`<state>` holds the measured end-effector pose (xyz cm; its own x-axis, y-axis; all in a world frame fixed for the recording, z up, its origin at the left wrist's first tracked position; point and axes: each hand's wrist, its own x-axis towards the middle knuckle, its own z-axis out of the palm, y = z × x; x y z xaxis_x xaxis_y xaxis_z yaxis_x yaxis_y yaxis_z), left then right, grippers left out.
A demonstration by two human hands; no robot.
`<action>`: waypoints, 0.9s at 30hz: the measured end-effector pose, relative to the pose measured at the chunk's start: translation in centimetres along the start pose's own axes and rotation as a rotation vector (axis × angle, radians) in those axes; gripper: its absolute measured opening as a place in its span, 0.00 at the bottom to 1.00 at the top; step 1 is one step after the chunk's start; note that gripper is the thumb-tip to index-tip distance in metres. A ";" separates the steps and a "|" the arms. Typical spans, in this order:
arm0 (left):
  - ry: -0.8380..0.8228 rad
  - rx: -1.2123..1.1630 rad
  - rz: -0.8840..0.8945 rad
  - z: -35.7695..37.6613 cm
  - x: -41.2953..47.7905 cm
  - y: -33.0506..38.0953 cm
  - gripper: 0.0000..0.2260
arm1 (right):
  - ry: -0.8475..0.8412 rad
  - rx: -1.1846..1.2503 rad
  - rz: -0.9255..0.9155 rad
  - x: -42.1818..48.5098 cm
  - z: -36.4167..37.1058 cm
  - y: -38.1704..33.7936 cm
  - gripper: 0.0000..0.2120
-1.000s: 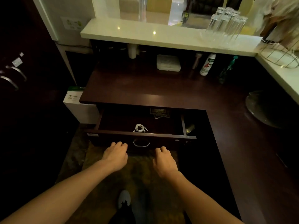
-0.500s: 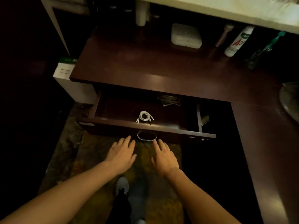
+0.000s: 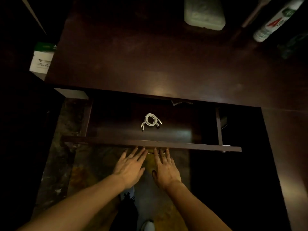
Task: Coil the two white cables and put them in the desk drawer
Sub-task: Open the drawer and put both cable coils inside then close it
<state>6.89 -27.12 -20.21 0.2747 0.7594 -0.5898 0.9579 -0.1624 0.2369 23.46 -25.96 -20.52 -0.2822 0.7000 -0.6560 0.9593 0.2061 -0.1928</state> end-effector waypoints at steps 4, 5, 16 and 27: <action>0.024 0.011 0.020 -1.0 1.6 -1.2 0.30 | 0.016 0.017 0.024 2.1 -1.5 -0.4 0.39; 0.039 0.004 0.015 -1.3 2.2 -1.3 0.30 | 0.024 0.006 0.028 2.6 -2.0 -0.5 0.38; 0.191 -0.087 -0.105 -6.1 8.3 -2.7 0.29 | 0.160 -0.132 0.067 7.9 -8.4 -0.2 0.36; 0.228 -0.009 -0.177 -12.8 8.9 -6.1 0.29 | 0.119 -0.195 0.163 9.1 -15.8 1.6 0.37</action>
<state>2.46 -11.29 -17.05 0.0764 0.8976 -0.4341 0.9882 -0.0102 0.1529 22.47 -8.51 -15.28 -0.1330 0.8078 -0.5743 0.9772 0.2036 0.0601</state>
